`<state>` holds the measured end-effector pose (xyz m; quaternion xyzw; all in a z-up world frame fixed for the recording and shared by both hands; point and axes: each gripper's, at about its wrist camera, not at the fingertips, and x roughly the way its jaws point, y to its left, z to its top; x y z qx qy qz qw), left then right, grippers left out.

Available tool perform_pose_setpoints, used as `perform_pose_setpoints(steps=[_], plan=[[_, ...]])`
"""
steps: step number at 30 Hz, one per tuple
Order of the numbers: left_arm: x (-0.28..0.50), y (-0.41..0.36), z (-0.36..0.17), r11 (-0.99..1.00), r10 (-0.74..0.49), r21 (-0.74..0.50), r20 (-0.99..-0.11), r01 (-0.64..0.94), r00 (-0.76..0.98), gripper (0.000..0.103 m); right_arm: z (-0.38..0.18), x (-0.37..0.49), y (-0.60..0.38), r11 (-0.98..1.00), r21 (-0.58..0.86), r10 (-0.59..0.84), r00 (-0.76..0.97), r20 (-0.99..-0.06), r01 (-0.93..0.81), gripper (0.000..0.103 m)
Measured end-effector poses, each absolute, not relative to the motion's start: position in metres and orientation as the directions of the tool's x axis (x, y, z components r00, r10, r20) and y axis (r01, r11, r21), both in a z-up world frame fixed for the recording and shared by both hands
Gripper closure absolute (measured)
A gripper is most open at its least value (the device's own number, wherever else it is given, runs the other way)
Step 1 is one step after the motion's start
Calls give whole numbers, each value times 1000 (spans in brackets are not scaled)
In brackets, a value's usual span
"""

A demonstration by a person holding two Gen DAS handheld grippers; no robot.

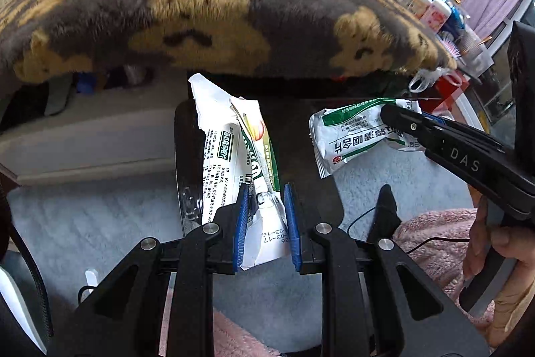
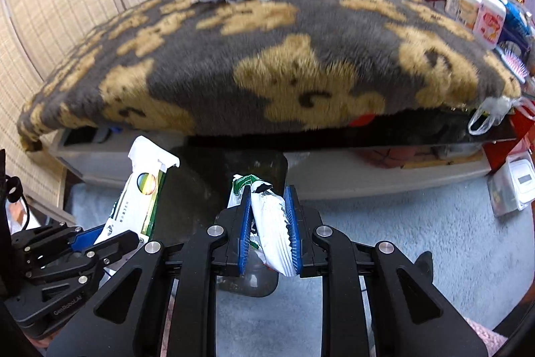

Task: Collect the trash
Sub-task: 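Lower both held packets over the bin and open both tools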

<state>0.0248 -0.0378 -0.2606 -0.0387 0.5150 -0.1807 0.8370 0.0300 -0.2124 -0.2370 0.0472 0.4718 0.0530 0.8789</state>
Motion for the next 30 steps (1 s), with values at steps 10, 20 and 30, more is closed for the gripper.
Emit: perform_pose_setpoints(steps=[10,20,30], plan=[[50,-42,-298,932,-341,-267,-878,246,337,83,-273,50,-201,984,163,174,477,-861,-65,82],[62,-41,-307,934,-339,-275,-886,229,316,80,-284,69,-196,978,202,205,451,-869,-54,67],[53,-33,-282,948,-296,-222,-876,227,380,30,-275,66,-210,970,244,221,455,-863,-8,16]])
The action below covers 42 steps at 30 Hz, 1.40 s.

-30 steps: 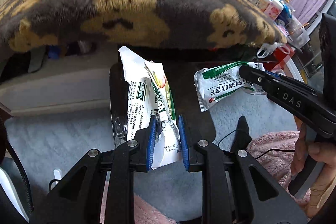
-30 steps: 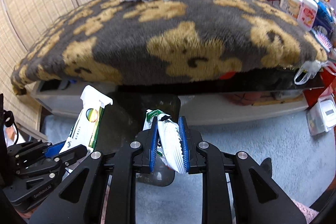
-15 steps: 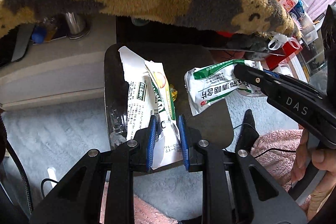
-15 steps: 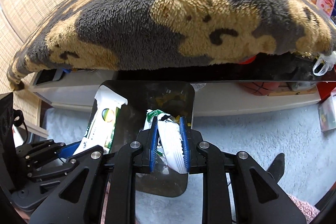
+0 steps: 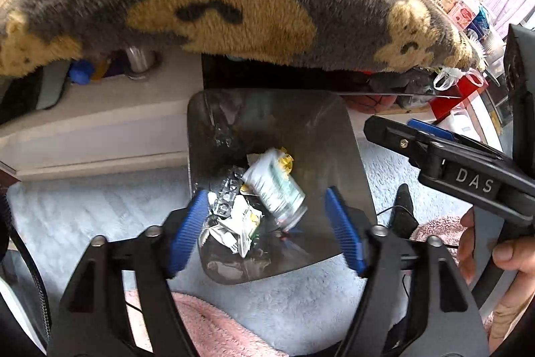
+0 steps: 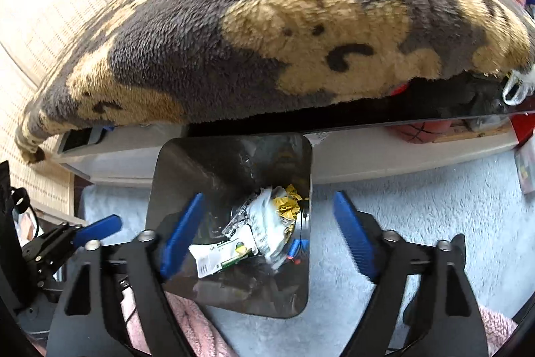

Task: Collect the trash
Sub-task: 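Lower both held packets over the bin and open both tools, then raise both tools back to the cushion toward the red tube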

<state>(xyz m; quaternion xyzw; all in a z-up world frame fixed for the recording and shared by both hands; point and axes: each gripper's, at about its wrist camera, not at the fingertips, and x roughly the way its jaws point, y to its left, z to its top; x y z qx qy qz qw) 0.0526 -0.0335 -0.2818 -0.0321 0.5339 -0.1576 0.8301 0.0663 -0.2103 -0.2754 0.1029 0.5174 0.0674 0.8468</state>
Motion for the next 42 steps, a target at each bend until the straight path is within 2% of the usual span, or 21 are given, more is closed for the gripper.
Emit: perform_pose_setpoints(steps=[2,8,19,26,35,37,42], plan=[[49,-33,-275,951,-287,-209,-873,230,394,24,-272,63,-214,971,240,215,458,-862,-5,8],[35,-30,-250,952,-283,-191,-852,240,440,14,-257,45,-231,967,255,219,487,-845,9,4],[42,-11,-192,955,-285,-188,-794,229,537,13,-207,51,-270,945,308,186,591,-785,112,4],[84,-5,-166,960,-269,-167,-767,222,583,13,-167,104,-270,949,293,152,642,-752,119,4],[153,-14,-151,961,-258,-136,-753,241,605,13,-138,181,-257,949,303,175,666,-725,81,4],[169,-21,-150,959,-261,-128,-752,254,606,14,-135,200,-254,954,288,165,664,-730,79,5],[202,-36,-149,954,-269,-120,-752,276,602,17,-135,246,-244,953,290,172,637,-751,84,25]])
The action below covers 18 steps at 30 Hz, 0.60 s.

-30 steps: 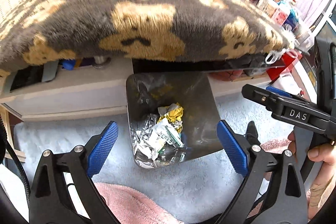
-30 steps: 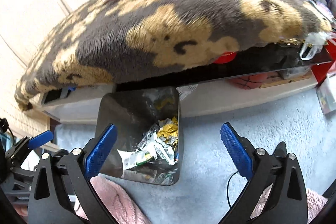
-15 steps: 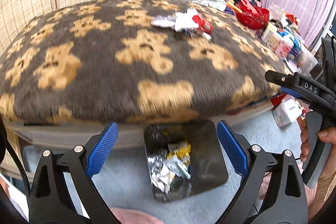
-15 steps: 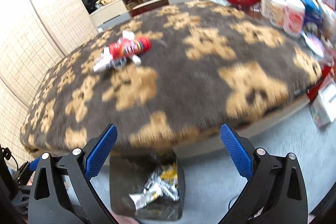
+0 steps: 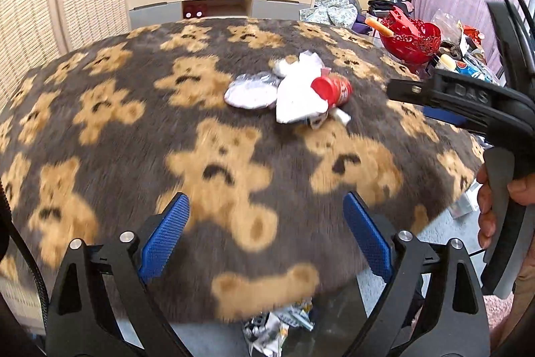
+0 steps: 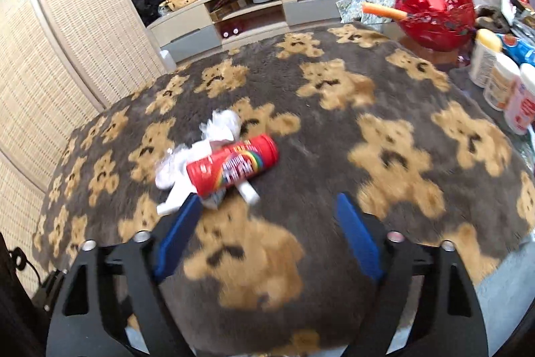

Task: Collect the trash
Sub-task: 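Raise both tools back to the cushion toward the red tube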

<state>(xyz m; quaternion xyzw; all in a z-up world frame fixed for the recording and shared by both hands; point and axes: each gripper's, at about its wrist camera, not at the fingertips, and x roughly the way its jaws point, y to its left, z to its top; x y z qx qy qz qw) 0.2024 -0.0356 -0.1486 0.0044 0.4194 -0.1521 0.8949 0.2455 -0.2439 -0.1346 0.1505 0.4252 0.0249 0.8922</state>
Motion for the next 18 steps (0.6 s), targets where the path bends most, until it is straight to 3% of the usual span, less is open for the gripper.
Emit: perform_pose_setpoints(steps=[5,9,14,18], plan=[[225,-47,-149,947,-279,-112,-750,300,600,20,-136,281,-232,944,318,199,617,-761,89,36],[237,-52,-151,941,-295,-118,-745,316,599,28,-146,303,-224,943,317,201,582,-788,103,43],[256,-60,-159,923,-339,-150,-752,354,566,44,-165,319,-221,931,345,232,535,-813,120,47],[266,-69,-167,912,-355,-153,-757,380,548,47,-177,324,-219,927,355,247,517,-819,119,48]])
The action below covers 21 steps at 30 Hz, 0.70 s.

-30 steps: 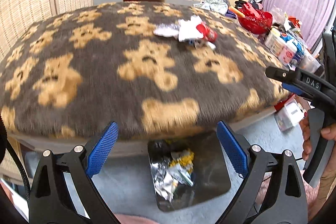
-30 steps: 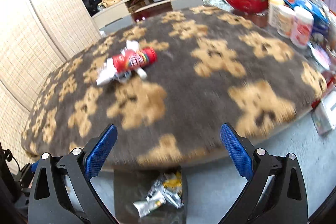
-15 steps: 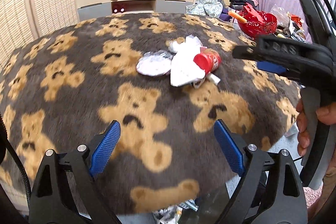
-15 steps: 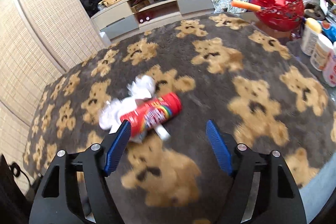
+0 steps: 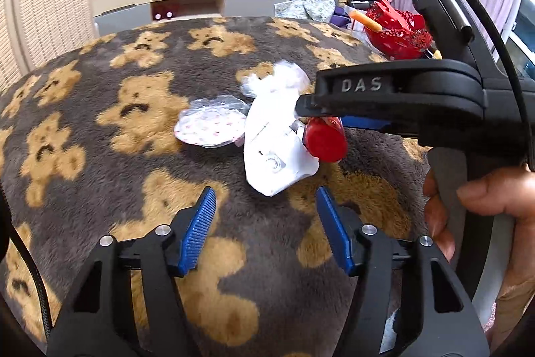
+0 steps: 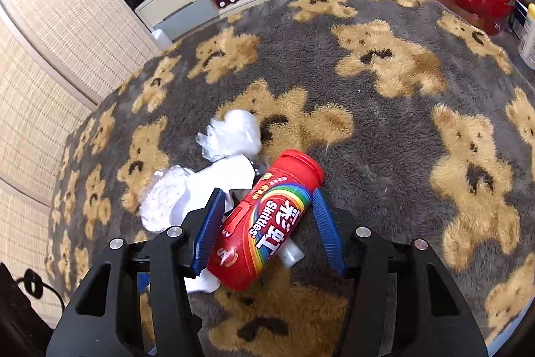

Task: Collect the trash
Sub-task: 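Raise both tools back to the cushion toward the red tube, then grasp the white paper with the left tool while the right tool grasps the red Skittles tube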

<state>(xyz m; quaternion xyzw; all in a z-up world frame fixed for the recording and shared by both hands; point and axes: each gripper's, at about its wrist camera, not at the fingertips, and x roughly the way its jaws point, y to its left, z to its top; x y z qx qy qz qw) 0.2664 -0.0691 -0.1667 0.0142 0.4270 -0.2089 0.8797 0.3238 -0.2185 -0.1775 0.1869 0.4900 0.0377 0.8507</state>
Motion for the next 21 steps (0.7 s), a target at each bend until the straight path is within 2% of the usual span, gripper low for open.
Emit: perform_pose_setpoints(steps=[3,5,11,13,15,17,21], plan=[[271,-76,-173,905,-363,-154,-765,397,531,56,-182,323,-223,930,350,245,517,-820,113,56],[272,-79,-175,902,-365,-153,-767,403,527,56,-182,321,-228,930,350,248,517,-820,109,61],[274,-93,-175,895,-367,-137,-768,425,525,58,-183,315,-234,941,331,248,515,-821,74,63],[274,-96,-174,892,-366,-130,-771,433,522,69,-182,314,-238,942,326,239,522,-819,80,63],[275,-96,-174,891,-364,-127,-774,435,518,85,-180,311,-242,944,319,230,529,-817,82,63],[276,-95,-175,893,-360,-127,-776,432,517,94,-179,306,-249,944,317,224,537,-813,87,63],[274,-91,-171,896,-367,-133,-760,425,536,102,-178,300,-259,943,318,216,544,-811,100,64]])
